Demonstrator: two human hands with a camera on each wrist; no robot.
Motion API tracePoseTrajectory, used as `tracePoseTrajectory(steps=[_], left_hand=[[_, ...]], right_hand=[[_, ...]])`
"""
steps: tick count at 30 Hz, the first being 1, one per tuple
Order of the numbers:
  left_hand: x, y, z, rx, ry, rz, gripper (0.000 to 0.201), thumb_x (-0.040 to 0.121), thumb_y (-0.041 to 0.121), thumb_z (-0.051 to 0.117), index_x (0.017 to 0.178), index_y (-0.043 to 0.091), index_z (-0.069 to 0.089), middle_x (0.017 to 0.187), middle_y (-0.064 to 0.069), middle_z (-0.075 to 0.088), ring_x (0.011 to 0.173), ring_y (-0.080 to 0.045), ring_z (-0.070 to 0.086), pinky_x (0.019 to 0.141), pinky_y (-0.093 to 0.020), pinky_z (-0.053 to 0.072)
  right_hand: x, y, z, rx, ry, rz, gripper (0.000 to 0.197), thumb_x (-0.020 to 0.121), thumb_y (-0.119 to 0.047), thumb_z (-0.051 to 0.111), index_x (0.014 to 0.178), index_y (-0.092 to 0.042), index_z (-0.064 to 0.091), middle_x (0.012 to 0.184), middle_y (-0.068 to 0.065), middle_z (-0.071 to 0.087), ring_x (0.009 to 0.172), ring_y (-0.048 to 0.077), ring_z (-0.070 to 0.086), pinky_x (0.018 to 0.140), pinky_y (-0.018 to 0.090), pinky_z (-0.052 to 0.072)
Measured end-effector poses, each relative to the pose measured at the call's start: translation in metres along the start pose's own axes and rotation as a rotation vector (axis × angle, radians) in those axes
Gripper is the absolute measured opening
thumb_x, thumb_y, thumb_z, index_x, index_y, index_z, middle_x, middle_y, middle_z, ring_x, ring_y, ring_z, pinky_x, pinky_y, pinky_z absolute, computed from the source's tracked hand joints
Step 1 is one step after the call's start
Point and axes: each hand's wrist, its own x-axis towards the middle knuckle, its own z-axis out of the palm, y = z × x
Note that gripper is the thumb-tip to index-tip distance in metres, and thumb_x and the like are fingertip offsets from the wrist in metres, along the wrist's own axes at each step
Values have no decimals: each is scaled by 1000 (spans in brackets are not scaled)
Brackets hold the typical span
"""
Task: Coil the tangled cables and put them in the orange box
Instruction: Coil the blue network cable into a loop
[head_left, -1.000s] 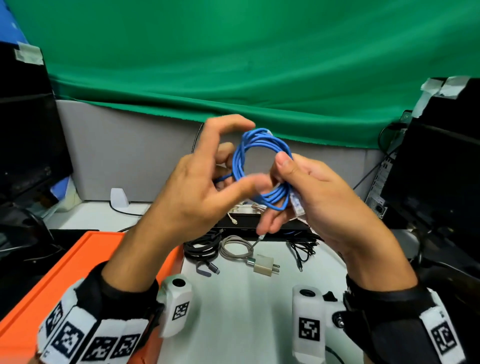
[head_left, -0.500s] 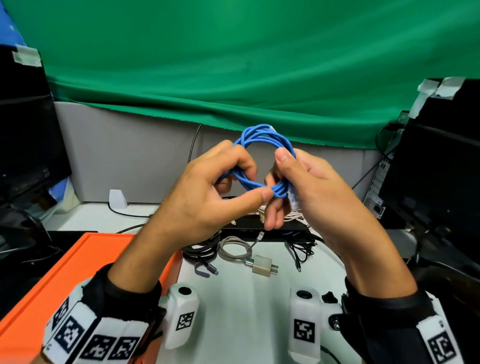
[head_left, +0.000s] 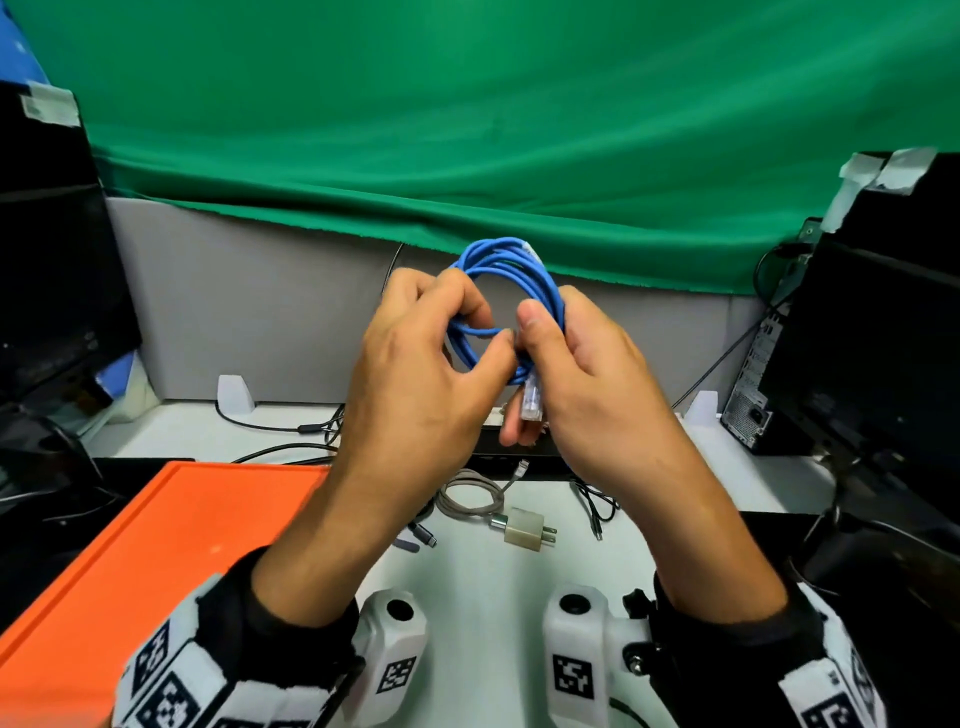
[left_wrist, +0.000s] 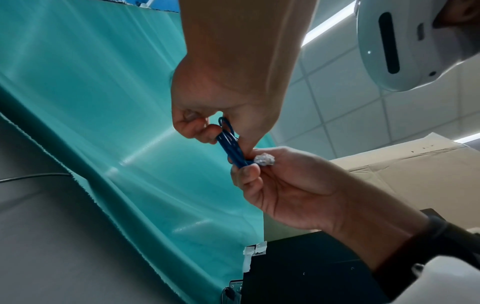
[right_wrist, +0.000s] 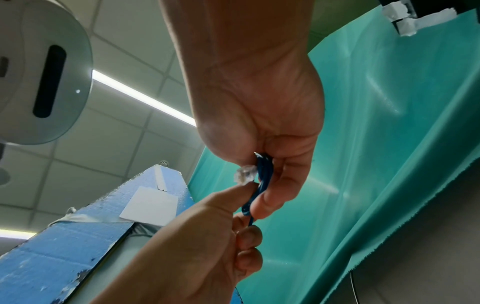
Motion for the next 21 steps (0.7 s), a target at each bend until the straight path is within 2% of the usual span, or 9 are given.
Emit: tracePoseTrajectory(steps=[5, 8, 10, 12, 14, 15, 17, 18, 21], left_hand=[[-6, 9, 4, -46, 105, 27, 21, 85, 19, 76, 93, 18, 57, 109, 2, 44, 70, -1, 48, 63, -25, 44], [-7, 12, 4, -134, 148, 45, 36, 83, 10, 76, 103, 21, 48, 112, -1, 42, 71, -9, 50, 65, -25, 43], [-6, 14, 3, -252, 142, -65, 47, 83, 10, 77, 106, 32, 42, 113, -1, 46, 68, -19, 56, 62, -30, 46], [0, 13, -1, -392, 101, -250, 50, 82, 11, 78, 110, 34, 43, 105, 3, 54, 66, -15, 60, 63, -32, 52], [7, 8, -8, -483, 44, -340, 44, 81, 9, 76, 114, 24, 51, 87, 7, 58, 62, -6, 52, 59, -22, 47], [10, 7, -12, -490, 6, -349, 34, 82, 6, 74, 110, 19, 57, 77, 10, 59, 58, -2, 49, 54, -16, 42], [14, 7, -17, -428, -90, -338, 17, 86, 1, 67, 87, 17, 62, 55, 15, 55, 45, 3, 45, 46, -7, 34], [14, 5, -18, -363, -123, -331, 23, 87, 1, 65, 77, 21, 60, 48, 17, 52, 42, 3, 44, 44, -7, 33], [13, 2, -19, -208, -196, -311, 14, 87, 8, 64, 77, 17, 64, 54, 15, 53, 49, 0, 43, 47, -9, 35]], right_hand=[[-3, -5, -1, -39, 26, -35, 27, 107, -39, 38, 100, -16, 49, 68, 5, 63, 52, 21, 69, 64, 52, 58], [-3, -6, -2, -13, 27, -55, 25, 107, -38, 39, 97, -17, 48, 61, 4, 63, 53, 21, 69, 59, 42, 56], [-4, -6, -4, -27, 33, -115, 23, 108, -34, 41, 92, -18, 47, 62, 2, 62, 55, 19, 69, 60, 36, 52], [-5, -6, -3, -110, 53, -241, 21, 108, -30, 43, 90, -18, 46, 70, 1, 61, 61, 13, 66, 62, 27, 48], [-7, -7, 2, -232, 95, -390, 19, 107, -27, 44, 90, -20, 44, 83, -1, 56, 72, 12, 59, 66, 23, 43], [-7, -7, 7, -264, 115, -442, 16, 107, -28, 44, 92, -23, 45, 90, -1, 53, 76, 14, 55, 69, 25, 44], [-6, -5, 15, -274, 138, -478, 15, 106, -31, 43, 100, -21, 51, 107, -3, 45, 80, 18, 54, 72, 38, 50], [-4, -3, 17, -270, 142, -474, 17, 106, -32, 42, 103, -19, 53, 112, -3, 43, 82, 19, 55, 73, 42, 51], [-1, 2, 18, -215, 151, -448, 22, 108, -28, 44, 102, -12, 59, 100, 0, 50, 82, 16, 57, 75, 28, 47]])
